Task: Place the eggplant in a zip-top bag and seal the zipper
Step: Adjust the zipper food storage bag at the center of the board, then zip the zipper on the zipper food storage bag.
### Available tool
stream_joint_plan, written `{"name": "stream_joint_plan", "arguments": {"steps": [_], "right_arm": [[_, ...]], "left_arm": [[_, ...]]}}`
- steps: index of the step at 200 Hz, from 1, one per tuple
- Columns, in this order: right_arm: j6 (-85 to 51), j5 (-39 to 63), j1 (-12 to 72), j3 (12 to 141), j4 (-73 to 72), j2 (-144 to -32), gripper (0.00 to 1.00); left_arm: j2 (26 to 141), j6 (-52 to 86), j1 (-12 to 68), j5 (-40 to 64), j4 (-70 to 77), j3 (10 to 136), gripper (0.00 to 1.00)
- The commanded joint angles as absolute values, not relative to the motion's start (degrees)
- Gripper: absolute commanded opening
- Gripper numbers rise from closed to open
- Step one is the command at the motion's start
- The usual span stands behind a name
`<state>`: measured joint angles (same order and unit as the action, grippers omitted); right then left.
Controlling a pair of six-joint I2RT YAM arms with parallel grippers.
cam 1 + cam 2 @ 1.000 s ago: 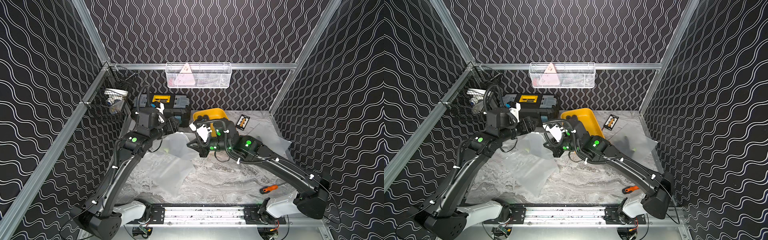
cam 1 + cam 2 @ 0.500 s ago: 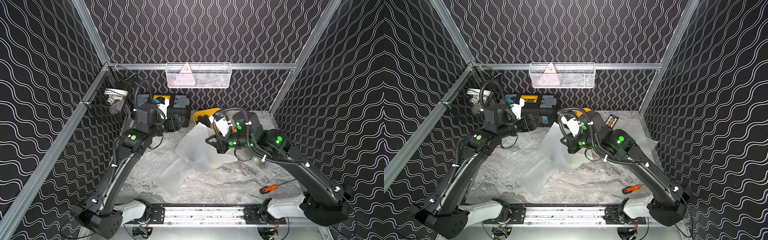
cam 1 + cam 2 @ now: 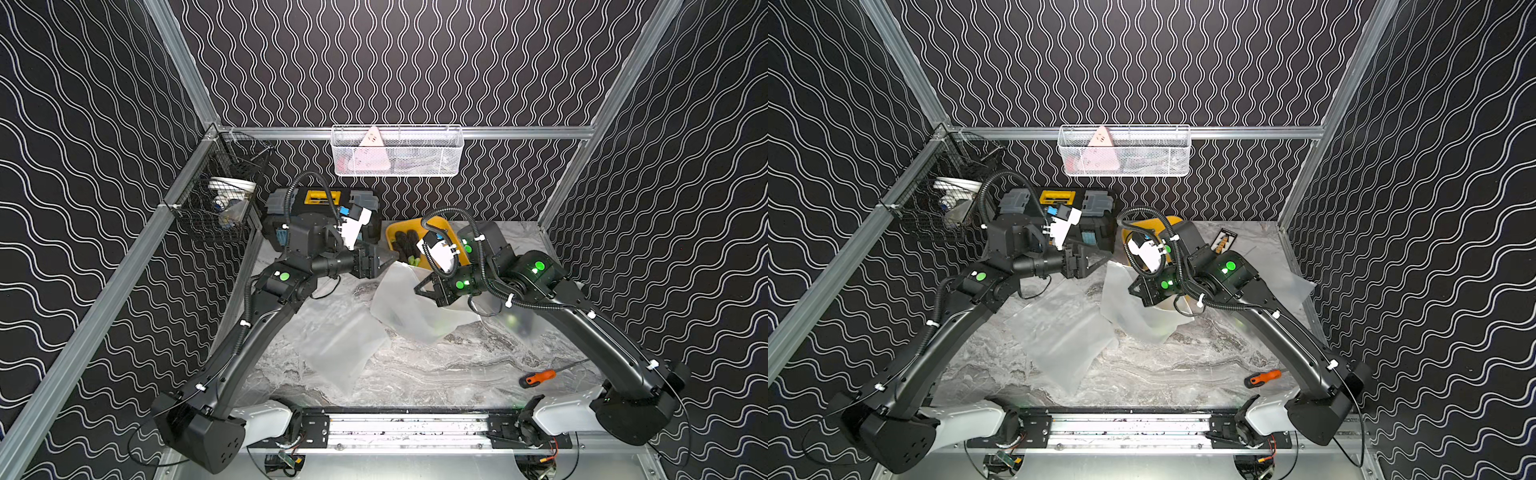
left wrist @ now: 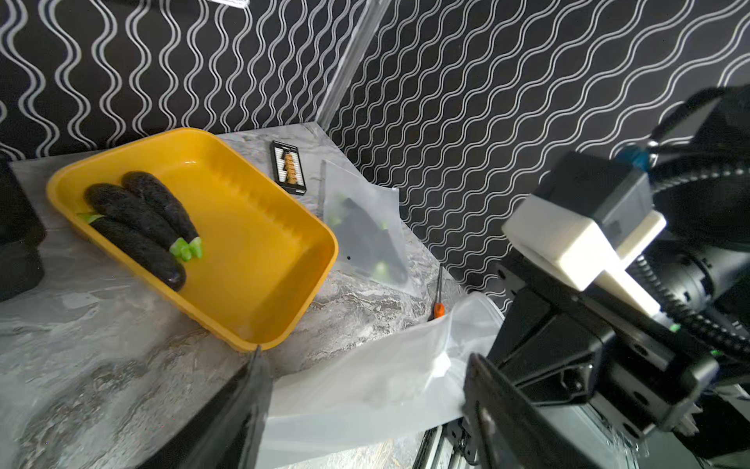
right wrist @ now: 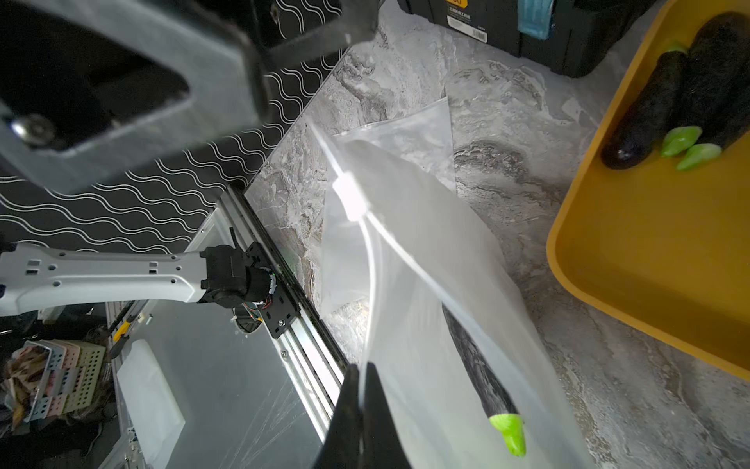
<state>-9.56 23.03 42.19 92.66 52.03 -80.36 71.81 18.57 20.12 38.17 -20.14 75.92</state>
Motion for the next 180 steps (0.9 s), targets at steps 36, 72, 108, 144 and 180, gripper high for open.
{"name": "stream_joint_plan", "arguments": {"steps": [36,72,108,144,180], "right_arm": [[-8.9,27.0,40.8,92.7,49.4,-82.0,0.0],[-8.9,28.3,38.3,92.0,49.2,-82.1,0.0],[-8.7,29.0,37.9,91.3,49.0,-81.9,0.0],[-8.9,29.9,37.8,90.9,48.2,-81.9,0.0],[-8.5,29.3,37.6,90.8,48.4,-81.9,0.0]], "left_arm": [[74.0,13.9,22.9,38.4,-16.2,74.6,0.73],[73.3,13.6,22.9,37.4,-16.6,73.4,0.7],[73.6,14.1,22.9,37.5,-15.6,72.5,0.59],[74.6,15.6,22.9,39.2,-13.0,71.8,0.47],[74.3,14.9,22.9,38.9,-13.2,71.6,0.2]]}}
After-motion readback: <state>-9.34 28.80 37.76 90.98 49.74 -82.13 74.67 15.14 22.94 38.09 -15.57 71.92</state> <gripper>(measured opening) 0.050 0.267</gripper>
